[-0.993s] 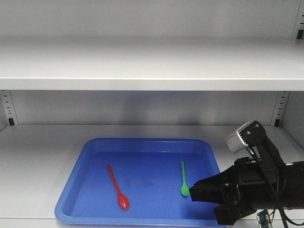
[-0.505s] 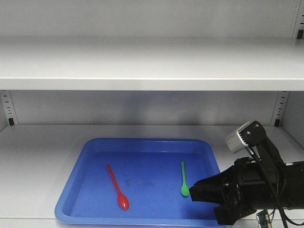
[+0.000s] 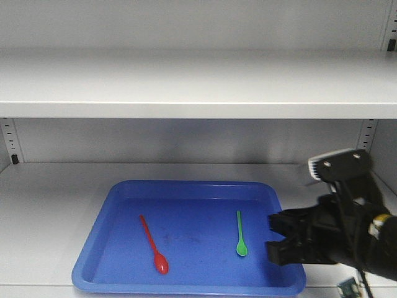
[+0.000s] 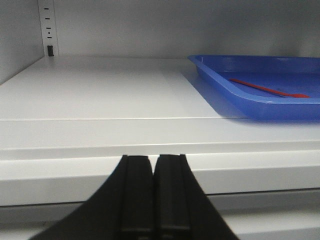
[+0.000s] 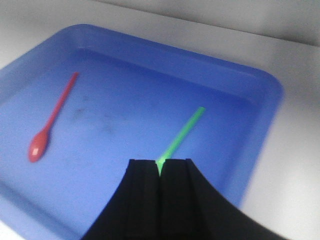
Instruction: Sort red and green spoons into left cabinet
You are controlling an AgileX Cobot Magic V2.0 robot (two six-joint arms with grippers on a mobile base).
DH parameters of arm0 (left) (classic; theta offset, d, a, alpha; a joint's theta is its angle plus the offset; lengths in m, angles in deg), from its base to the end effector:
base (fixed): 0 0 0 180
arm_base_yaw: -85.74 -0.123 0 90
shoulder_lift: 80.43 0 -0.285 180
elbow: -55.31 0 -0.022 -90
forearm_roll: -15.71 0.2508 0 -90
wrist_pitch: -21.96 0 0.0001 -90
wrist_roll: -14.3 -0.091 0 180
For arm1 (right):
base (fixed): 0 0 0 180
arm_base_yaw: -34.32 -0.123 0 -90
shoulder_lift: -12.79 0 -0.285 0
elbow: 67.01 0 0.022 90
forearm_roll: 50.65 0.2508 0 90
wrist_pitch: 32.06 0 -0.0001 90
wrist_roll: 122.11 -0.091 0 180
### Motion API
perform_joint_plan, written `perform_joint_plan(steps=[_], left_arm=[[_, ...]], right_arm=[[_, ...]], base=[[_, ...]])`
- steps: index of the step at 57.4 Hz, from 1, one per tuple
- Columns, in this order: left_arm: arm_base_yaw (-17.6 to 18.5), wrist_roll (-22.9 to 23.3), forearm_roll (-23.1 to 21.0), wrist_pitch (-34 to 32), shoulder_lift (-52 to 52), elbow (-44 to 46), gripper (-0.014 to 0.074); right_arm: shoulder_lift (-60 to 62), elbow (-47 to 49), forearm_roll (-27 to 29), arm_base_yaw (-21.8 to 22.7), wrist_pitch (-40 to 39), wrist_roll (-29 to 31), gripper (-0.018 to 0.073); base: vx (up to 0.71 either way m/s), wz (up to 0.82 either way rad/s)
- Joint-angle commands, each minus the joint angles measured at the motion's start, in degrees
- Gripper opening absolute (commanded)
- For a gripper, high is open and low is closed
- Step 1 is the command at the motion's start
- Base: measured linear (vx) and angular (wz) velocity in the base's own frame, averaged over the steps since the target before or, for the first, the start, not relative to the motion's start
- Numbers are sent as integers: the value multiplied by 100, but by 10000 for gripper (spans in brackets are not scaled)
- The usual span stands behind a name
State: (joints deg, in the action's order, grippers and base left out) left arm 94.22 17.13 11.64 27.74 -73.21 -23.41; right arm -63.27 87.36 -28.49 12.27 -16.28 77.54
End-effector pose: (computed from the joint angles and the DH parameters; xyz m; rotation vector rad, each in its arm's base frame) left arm 0.0561 -0.0090 0.1957 0.0280 1.6044 -0.2138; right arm 0.2397 0.1072 0.3301 -0.4249 2.0031 0.3649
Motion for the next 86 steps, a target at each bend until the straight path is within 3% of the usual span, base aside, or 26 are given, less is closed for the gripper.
perform_joint_plan(steps=[1,10,28,47,59,86], left_arm=[[-3,37,-21,-444,-61,-102,-1],[-3,37,-21,-444,-58,-102,-1],[-3,37,-21,-444,-58,-102,-1],[-3,37,-21,-444,-58,-102,-1],[-3,37,-21,-444,-58,-102,-1],[-3,37,-21,-455,-53,-102,-1]], right_arm=[[487,-175,-964,91,-728,-1068,-3],[1351,-932,-1587,328,-998,-1375,-3],[3622,-3203,-1591,1050,-2173,-1875,-3],[6017,-4973,-1675,1457,-2245,-1889,-3],[6981,-5374,-1763,1585,-1901,-1889,-3],[6958,-5374,-1763,1591,-1808,-1889,-3]], base=[[0,0],[0,0],[0,0],[0,0],[0,0],[0,0]])
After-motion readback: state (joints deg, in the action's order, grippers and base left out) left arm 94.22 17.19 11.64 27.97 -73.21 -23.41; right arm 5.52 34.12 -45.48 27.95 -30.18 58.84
